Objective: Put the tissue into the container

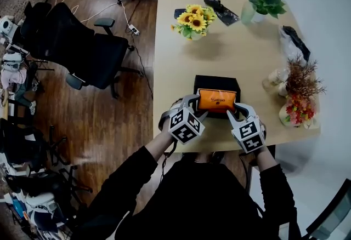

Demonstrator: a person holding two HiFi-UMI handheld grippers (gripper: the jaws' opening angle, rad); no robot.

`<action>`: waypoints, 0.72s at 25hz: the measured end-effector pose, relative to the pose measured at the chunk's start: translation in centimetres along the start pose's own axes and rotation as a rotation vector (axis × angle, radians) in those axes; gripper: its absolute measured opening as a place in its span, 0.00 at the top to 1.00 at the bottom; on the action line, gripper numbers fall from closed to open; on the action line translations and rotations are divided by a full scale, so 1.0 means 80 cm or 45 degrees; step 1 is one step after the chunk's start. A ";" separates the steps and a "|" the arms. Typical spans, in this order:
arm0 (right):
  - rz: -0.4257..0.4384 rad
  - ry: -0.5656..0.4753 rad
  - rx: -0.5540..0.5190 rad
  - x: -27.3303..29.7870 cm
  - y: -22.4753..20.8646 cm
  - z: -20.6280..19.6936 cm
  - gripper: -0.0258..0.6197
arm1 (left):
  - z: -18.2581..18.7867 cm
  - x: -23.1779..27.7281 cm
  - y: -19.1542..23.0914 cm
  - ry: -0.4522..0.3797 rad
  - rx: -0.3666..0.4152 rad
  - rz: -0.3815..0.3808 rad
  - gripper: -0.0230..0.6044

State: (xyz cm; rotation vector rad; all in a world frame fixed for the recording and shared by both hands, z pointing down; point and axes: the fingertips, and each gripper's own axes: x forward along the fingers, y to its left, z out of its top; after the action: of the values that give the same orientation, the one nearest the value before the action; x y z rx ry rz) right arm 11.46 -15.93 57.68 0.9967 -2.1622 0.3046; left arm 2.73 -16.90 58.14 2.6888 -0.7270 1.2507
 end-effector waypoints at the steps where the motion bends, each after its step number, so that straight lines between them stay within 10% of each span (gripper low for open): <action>1: -0.001 0.008 0.000 0.001 0.000 -0.002 0.80 | -0.001 0.001 -0.001 0.008 0.006 -0.004 0.63; 18: -0.050 0.093 0.022 0.022 -0.010 -0.028 0.78 | -0.028 0.024 -0.007 0.152 0.031 -0.032 0.62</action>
State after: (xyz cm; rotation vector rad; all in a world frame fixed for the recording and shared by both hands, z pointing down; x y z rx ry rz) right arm 12.45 -16.41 60.43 1.0211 -2.0753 0.3360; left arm 2.46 -16.56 61.12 2.6062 -0.6650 1.4088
